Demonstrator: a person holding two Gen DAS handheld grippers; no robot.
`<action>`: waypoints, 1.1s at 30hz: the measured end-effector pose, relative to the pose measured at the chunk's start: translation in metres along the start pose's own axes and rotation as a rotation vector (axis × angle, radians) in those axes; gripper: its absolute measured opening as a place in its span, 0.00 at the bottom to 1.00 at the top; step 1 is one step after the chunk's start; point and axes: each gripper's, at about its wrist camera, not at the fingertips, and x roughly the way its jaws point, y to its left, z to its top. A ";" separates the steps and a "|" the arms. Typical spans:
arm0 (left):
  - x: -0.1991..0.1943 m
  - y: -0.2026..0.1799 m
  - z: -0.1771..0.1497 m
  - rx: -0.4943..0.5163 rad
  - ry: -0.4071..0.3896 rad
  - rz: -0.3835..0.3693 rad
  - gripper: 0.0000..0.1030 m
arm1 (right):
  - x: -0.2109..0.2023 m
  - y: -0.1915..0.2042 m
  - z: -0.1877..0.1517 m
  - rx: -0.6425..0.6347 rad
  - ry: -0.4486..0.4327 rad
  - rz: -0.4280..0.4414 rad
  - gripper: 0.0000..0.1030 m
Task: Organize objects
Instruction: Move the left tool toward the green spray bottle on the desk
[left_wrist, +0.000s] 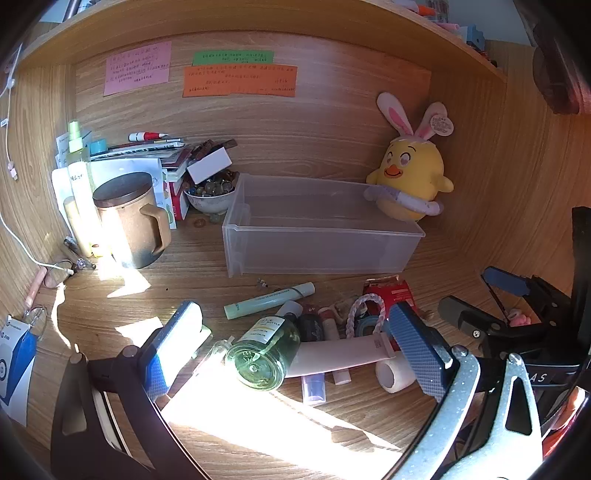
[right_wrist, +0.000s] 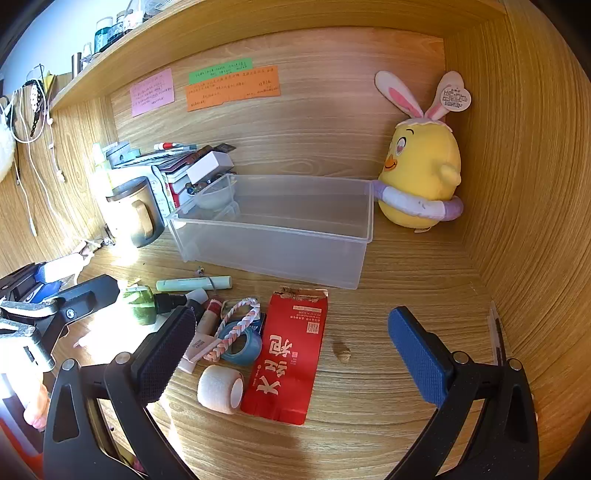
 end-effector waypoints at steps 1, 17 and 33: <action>0.000 0.000 0.000 -0.001 0.000 0.000 1.00 | 0.000 0.000 0.000 0.000 0.001 0.001 1.00; 0.001 0.000 -0.001 -0.013 0.001 -0.008 1.00 | 0.001 0.000 0.000 -0.001 0.011 0.010 1.00; 0.004 0.002 -0.002 -0.016 0.015 -0.017 1.00 | -0.003 0.007 -0.001 -0.026 -0.002 0.034 1.00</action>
